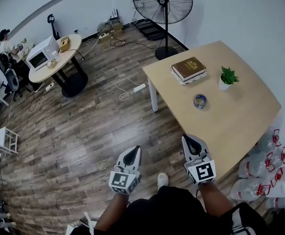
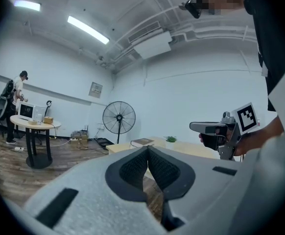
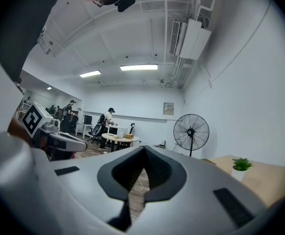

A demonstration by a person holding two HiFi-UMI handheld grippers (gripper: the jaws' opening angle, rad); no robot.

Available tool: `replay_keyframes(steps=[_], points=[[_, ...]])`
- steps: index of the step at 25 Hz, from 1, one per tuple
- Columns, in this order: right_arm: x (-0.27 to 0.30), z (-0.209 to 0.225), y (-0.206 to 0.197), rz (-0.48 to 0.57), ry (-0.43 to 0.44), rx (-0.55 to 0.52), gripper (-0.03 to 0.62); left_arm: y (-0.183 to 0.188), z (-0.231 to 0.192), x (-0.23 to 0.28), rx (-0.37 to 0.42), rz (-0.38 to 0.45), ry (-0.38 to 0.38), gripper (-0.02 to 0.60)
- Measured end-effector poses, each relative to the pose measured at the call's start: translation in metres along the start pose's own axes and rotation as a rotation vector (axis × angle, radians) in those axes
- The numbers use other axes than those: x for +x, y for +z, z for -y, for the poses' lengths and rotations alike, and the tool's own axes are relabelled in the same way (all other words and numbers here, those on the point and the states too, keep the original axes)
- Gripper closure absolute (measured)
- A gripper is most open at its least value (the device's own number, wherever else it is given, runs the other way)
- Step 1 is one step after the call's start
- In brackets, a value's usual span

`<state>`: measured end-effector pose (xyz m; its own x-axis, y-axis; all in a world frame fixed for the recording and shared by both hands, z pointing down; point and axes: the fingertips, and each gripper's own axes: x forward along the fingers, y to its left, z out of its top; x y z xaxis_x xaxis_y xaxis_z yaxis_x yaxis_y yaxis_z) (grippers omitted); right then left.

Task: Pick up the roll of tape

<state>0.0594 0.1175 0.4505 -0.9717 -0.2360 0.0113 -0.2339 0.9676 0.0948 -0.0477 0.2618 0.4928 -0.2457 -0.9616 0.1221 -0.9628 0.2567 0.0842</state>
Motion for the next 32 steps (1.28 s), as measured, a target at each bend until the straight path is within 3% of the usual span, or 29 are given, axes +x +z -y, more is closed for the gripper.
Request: replay_keyframes(steps=[15, 25, 32], points=[[0.061, 0.106, -0.007, 0.006, -0.109, -0.017, 0.600, 0.022, 0.000, 0.133, 0.008, 0.029, -0.123, 0.578], [0.115, 0.143, -0.031, -0.060, -0.159, 0.017, 0.600, 0.025, -0.038, 0.222, -0.003, -0.025, -0.191, 0.578], [0.163, 0.189, -0.032, -0.096, -0.294, 0.054, 0.600, 0.044, -0.064, 0.308, 0.020, -0.045, -0.350, 0.578]])
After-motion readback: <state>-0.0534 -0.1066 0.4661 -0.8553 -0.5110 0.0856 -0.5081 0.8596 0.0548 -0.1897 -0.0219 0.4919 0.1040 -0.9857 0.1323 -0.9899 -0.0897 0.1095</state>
